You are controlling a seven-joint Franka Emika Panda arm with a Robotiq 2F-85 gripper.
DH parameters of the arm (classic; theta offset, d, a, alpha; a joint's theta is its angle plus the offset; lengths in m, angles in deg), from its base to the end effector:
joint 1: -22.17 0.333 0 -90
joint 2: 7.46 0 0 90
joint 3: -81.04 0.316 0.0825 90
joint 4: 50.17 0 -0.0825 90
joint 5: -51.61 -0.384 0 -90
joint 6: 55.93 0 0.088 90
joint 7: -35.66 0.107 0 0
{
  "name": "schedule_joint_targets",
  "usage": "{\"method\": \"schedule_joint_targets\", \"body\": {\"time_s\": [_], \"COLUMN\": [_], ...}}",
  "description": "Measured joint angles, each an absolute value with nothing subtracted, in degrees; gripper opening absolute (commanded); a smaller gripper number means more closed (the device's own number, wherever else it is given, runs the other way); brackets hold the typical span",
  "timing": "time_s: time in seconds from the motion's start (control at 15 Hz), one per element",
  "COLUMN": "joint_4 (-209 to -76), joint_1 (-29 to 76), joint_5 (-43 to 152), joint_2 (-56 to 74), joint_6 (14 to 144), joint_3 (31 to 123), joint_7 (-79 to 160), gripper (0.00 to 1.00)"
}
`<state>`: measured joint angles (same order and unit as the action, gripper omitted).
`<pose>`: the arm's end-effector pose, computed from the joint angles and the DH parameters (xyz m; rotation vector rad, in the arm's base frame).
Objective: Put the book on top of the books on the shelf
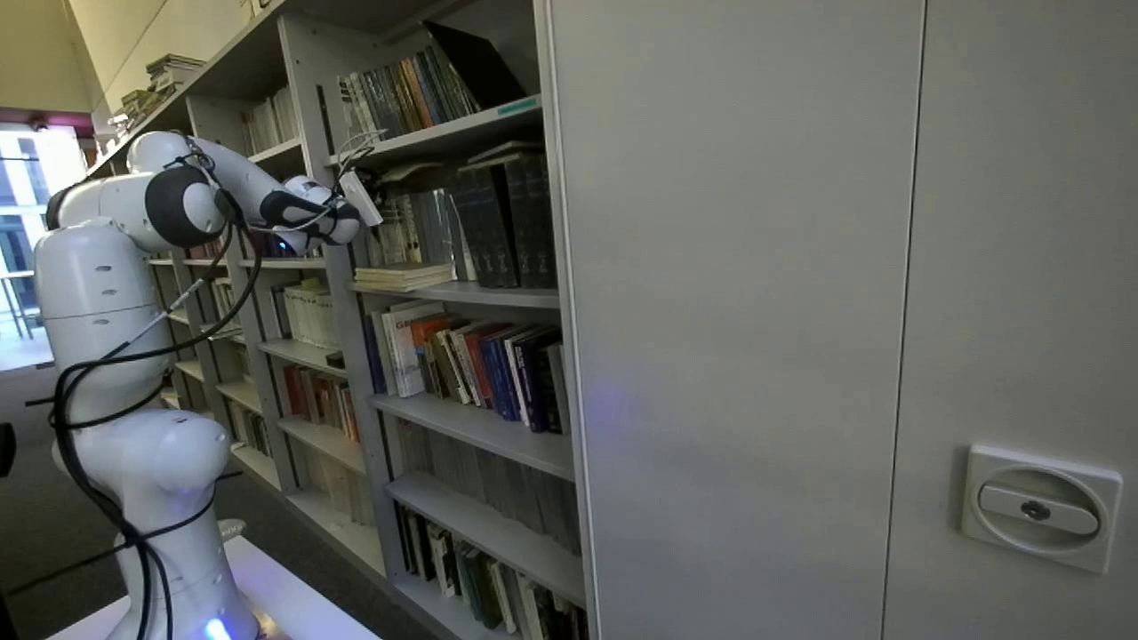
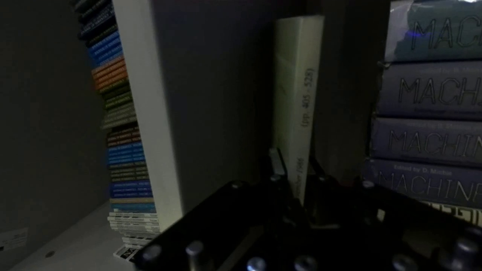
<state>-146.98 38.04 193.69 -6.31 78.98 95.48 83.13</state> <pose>0.5389 0.3034 0.6677 0.8590 0.8590 1.4234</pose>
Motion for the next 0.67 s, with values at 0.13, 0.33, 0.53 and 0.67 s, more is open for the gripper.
{"method": "schedule_joint_targets", "body": {"time_s": [0.13,0.33,0.53,0.67], "joint_4": [-144.87,-141.75,-138.58,-136.65], "joint_1": [37.59,37.07,36.97,36.95], "joint_5": [193.73,193.73,193.71,193.57], "joint_2": [-4.93,-2.54,0.01,1.53], "joint_6": [79.96,81.64,83.69,84.85], "joint_3": [95.23,95.15,95.05,95.02], "joint_7": [81.84,79.57,77.25,75.93], "gripper": [0.03,0.03,0.03,0.03]}}
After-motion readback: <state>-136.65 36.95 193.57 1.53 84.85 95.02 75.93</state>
